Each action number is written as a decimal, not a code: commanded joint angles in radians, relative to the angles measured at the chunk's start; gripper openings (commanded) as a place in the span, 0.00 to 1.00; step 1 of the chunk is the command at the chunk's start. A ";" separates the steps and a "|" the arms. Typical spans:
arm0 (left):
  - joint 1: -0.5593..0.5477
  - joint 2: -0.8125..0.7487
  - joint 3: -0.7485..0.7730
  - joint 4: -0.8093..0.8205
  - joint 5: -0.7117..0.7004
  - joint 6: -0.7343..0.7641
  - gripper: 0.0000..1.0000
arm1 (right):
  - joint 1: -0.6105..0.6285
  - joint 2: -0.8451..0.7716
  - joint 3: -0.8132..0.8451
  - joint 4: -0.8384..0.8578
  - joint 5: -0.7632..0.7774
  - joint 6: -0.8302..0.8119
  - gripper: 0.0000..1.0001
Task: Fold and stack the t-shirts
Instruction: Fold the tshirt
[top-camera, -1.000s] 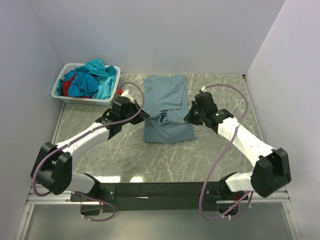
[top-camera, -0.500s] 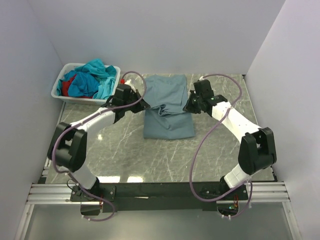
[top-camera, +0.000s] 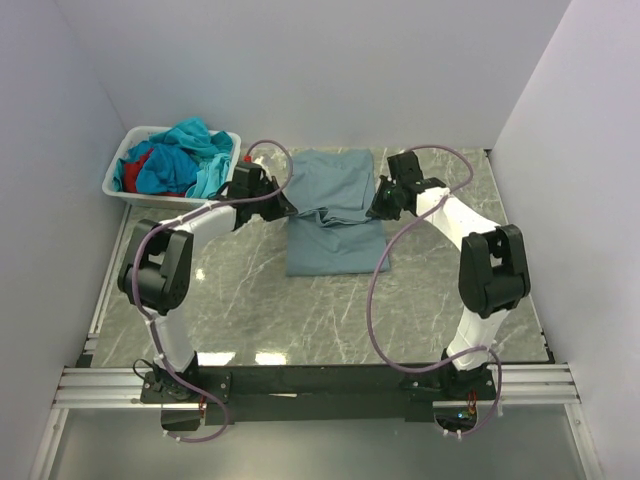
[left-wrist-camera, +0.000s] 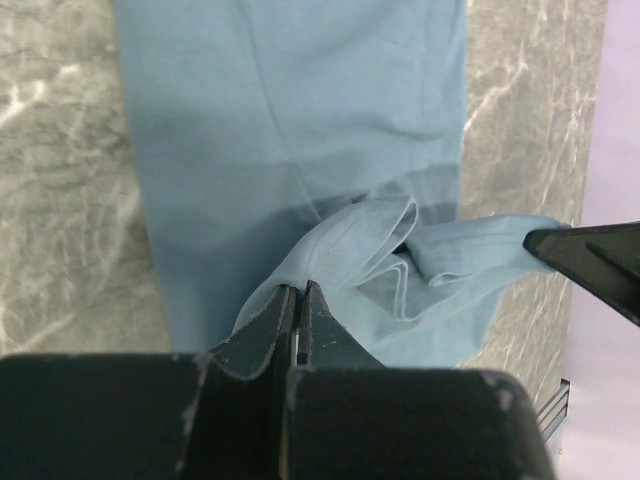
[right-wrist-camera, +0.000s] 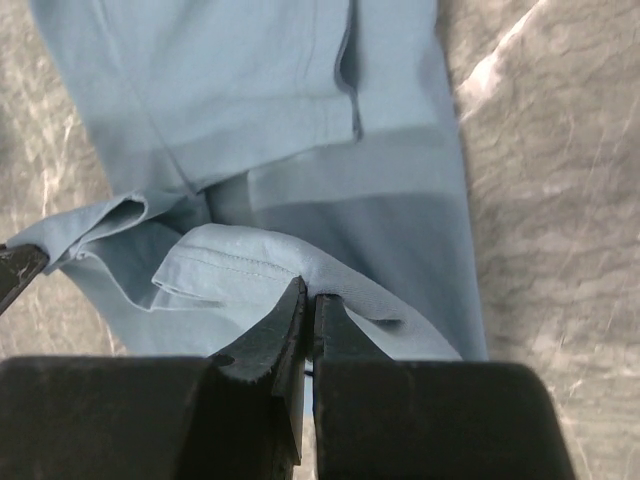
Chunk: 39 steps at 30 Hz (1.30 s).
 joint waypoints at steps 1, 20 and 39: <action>0.017 0.034 0.054 0.017 0.047 0.017 0.00 | -0.021 0.031 0.073 0.035 -0.014 -0.007 0.00; 0.043 0.155 0.149 -0.050 0.077 0.039 0.27 | -0.044 0.192 0.165 0.031 0.010 0.039 0.46; 0.009 -0.169 -0.136 0.026 0.067 -0.038 0.99 | -0.045 -0.168 -0.188 0.107 -0.022 0.026 0.90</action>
